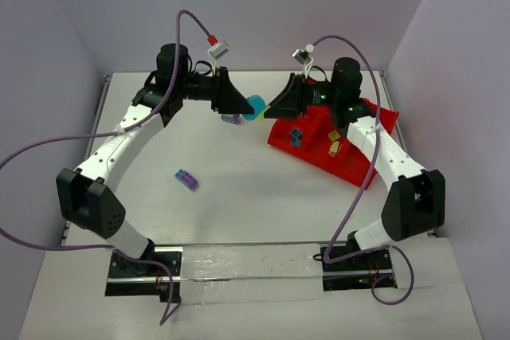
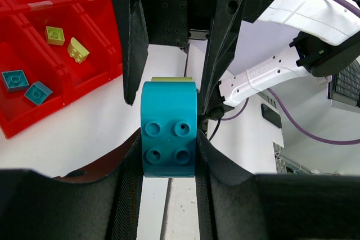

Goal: Sort the legos into containers by color

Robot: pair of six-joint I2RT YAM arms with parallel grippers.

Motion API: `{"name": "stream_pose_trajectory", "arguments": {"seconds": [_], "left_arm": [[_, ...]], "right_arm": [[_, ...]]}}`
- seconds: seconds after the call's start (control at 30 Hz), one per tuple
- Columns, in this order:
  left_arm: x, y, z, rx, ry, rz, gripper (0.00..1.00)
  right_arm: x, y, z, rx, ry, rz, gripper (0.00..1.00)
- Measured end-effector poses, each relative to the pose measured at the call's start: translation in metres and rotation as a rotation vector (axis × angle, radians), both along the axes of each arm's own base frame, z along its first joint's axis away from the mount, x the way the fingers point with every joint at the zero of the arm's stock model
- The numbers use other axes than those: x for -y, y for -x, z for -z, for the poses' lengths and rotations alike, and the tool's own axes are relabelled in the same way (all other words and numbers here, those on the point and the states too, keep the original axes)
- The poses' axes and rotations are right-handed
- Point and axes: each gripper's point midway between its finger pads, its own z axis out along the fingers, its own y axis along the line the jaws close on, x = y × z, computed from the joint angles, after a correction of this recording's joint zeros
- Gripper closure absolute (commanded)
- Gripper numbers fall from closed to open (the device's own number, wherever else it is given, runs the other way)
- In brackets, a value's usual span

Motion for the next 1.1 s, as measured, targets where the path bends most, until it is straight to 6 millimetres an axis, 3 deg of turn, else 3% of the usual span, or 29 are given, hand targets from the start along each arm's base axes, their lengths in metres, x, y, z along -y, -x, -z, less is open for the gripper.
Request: {"name": "stream_pose_trajectory", "arguments": {"seconds": [0.17,0.3,0.43,0.53,0.73,0.97,1.1], "left_arm": [[0.0,0.001,-0.001,0.0,0.001,0.0,1.0],[0.0,0.001,-0.001,-0.002,0.001,0.0,1.0],[-0.001,0.002,-0.003,-0.003,0.005,0.006,1.0],[-0.001,0.002,-0.003,-0.004,0.005,0.005,1.0],[0.001,-0.007,0.004,-0.017,-0.022,-0.06,1.0],[-0.001,-0.028,0.01,-0.039,-0.048,-0.178,1.0],[0.001,-0.037,0.018,-0.064,-0.065,-0.224,1.0]], "right_arm": [[-0.007,0.004,-0.002,-0.003,-0.007,-0.033,0.44],[-0.009,0.006,-0.005,-0.003,-0.011,-0.045,0.73],[-0.01,0.007,-0.006,-0.004,-0.015,-0.059,0.95],[-0.01,0.007,-0.005,-0.001,-0.014,-0.06,1.0],[0.0,0.0,0.007,-0.013,0.015,-0.004,1.0],[0.049,-0.013,0.042,-0.097,0.078,0.185,1.0],[0.079,-0.031,0.069,-0.166,0.179,0.378,1.0]]}}
